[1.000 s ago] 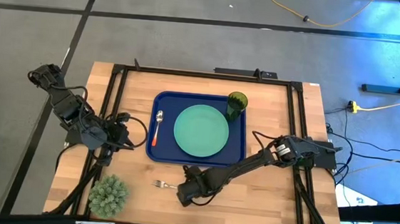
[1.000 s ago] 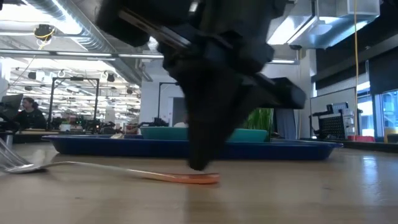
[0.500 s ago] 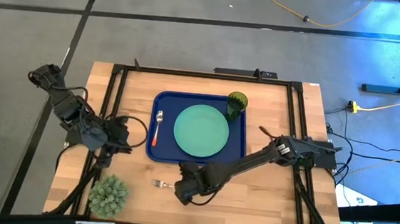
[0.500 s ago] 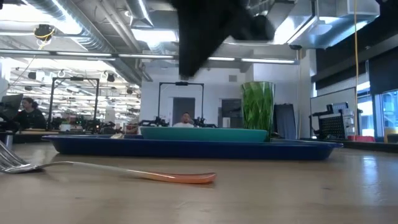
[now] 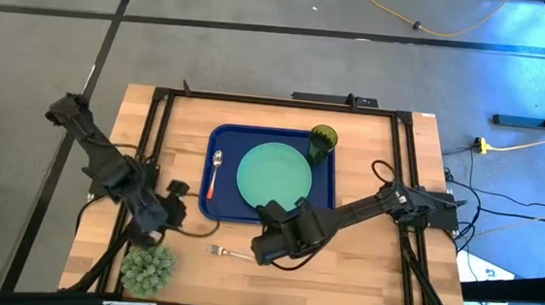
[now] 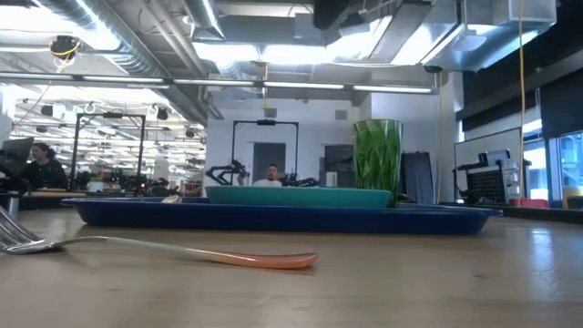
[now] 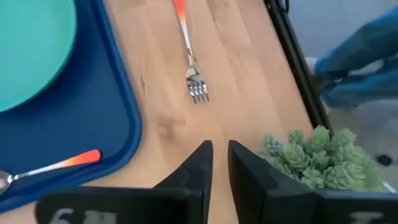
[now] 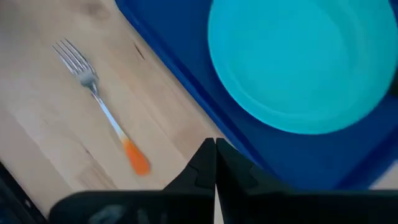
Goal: Pick and place plate/cup/fork/spoon on tray
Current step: Put the orange fork on the blue serving tray to the left side of the green plate
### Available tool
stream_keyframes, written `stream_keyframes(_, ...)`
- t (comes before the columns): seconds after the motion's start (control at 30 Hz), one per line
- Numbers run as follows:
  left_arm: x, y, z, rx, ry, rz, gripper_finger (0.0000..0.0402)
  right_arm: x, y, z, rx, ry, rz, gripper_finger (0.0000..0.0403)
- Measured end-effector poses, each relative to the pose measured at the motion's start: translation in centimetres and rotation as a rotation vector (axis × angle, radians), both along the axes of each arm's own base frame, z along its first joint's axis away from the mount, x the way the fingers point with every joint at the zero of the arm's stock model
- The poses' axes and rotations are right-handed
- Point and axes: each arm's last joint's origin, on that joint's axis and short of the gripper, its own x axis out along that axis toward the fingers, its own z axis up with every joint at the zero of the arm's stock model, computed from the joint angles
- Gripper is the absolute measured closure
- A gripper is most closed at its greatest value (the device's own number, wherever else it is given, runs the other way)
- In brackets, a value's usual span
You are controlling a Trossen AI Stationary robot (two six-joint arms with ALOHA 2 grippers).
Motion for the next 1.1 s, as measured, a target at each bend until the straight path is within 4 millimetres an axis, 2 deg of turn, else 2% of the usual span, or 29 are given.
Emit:
stream_keyframes(0.23,2.0,-2.0,-1.9,0.026,0.049,0.013,0.0371,-1.1,-0.1,1.0,-0.024,0.042,0.036,0.0399)
stream_keyframes(0.43,3.7,-3.7,-4.4,-0.011,0.15,0.294,0.0365,-1.8,0.2,1.5,-0.069,0.051,0.074,0.0399)
stream_keyframes(0.53,3.8,-4.6,-4.8,-0.009,0.105,0.389,0.0367,-1.9,0.4,1.6,-0.078,0.055,0.105,0.0399)
stream_keyframes(0.9,3.4,-5.8,-4.4,-0.152,0.075,0.528,0.0369,-2.3,0.8,1.9,-0.09,0.06,0.157,0.0399)
stream_keyframes(1.1,2.9,-7.2,-7.1,-0.343,0.081,0.573,0.0369,-2.9,0.9,2.8,-0.114,0.034,0.185,0.0399)
